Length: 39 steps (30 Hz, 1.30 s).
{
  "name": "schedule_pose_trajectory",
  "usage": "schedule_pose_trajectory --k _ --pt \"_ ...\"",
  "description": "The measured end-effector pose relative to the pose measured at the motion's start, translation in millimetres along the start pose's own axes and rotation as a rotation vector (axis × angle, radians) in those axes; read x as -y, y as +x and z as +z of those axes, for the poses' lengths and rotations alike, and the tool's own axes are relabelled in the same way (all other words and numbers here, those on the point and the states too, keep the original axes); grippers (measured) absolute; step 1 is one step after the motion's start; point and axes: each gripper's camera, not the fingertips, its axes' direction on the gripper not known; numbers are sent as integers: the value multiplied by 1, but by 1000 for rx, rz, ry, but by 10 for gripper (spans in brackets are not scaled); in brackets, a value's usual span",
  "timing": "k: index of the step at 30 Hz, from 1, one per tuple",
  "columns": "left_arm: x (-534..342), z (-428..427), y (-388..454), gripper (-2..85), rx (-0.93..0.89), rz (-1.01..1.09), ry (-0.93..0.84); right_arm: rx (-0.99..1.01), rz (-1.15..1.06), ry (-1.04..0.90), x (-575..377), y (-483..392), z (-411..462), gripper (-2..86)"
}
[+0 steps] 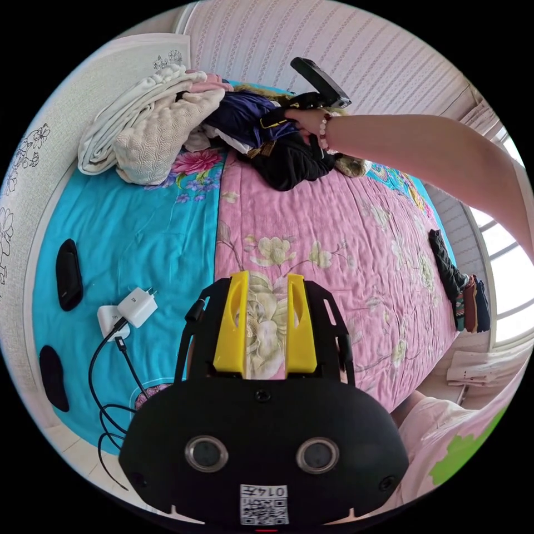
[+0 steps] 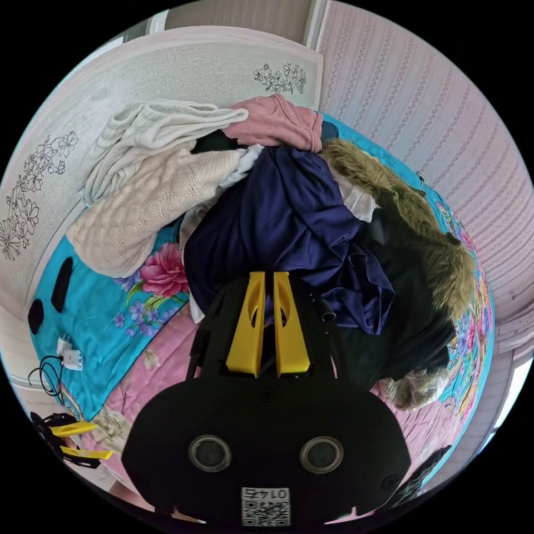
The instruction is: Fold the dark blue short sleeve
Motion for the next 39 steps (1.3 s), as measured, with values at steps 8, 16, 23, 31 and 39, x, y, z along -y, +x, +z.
schedule_pose_trajectory --k 8,16,23,31,39 --pt "13 -17 5 103 -15 -22 -35 142 35 119 -29 24 -72 6" --pt "11 -35 28 98 21 12 -65 243 -38 186 -98 50 -169 -2" --pt "13 -44 56 93 39 73 -77 254 -103 263 -169 64 -238 -2" --pt "5 -49 88 91 8 101 -77 390 -127 220 -303 84 -321 3" --pt "-7 -9 112 93 -36 107 -195 512 299 -168 -473 138 -201 43"
